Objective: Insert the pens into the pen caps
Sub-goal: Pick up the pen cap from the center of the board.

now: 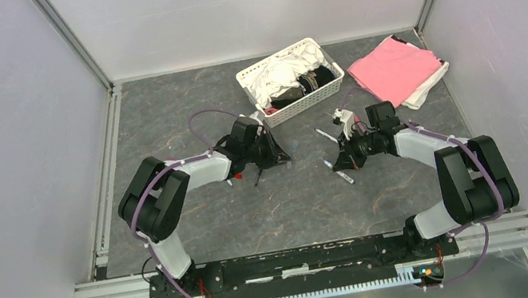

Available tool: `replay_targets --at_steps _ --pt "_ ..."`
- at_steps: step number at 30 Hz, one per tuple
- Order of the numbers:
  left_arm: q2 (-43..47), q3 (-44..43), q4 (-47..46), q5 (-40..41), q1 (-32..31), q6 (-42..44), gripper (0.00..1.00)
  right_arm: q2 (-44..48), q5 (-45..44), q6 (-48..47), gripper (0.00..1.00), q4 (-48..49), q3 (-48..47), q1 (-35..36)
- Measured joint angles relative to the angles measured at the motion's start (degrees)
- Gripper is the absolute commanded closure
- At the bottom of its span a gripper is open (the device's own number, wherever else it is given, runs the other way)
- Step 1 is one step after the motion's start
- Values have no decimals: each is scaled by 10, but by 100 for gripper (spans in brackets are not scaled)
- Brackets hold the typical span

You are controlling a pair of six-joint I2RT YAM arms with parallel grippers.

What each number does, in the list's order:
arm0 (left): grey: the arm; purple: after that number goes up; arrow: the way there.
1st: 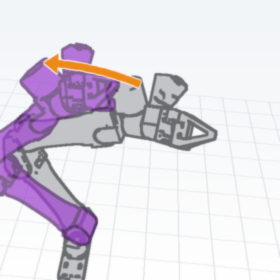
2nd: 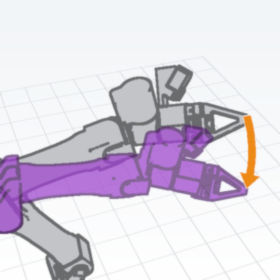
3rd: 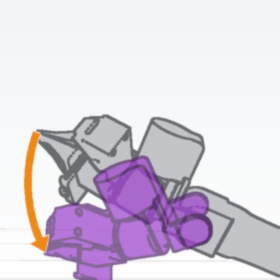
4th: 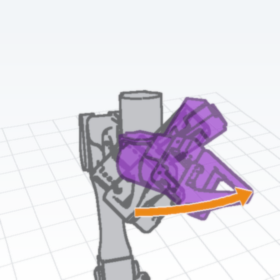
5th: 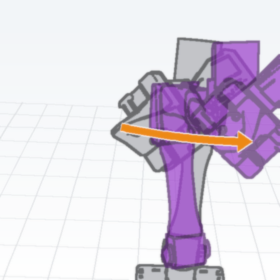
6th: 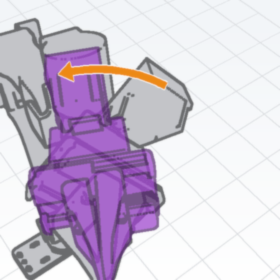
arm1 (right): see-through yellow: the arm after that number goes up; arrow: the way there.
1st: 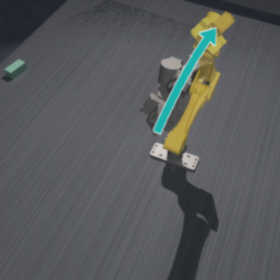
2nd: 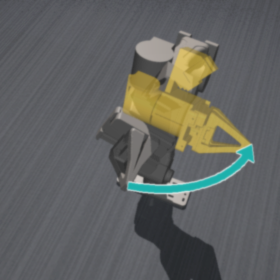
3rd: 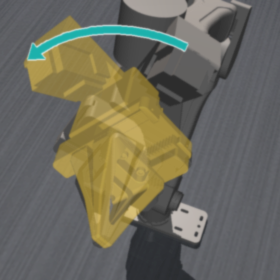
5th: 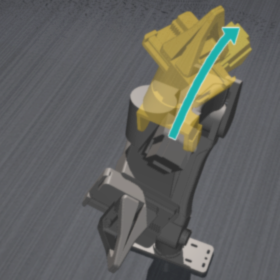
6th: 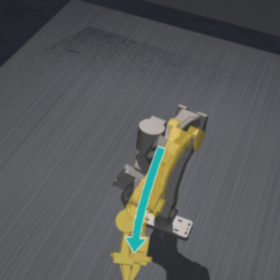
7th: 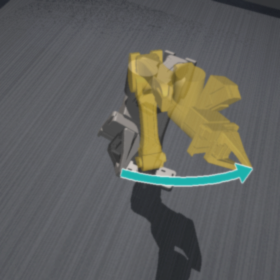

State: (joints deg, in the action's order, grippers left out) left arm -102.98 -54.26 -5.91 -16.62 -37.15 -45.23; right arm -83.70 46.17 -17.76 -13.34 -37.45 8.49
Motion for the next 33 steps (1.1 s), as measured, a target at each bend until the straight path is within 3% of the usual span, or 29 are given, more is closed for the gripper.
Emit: replay_targets --at_steps 33 --pt "0 33 -108 -32 8 -118 90 -23 48 69 100 52 11 16"
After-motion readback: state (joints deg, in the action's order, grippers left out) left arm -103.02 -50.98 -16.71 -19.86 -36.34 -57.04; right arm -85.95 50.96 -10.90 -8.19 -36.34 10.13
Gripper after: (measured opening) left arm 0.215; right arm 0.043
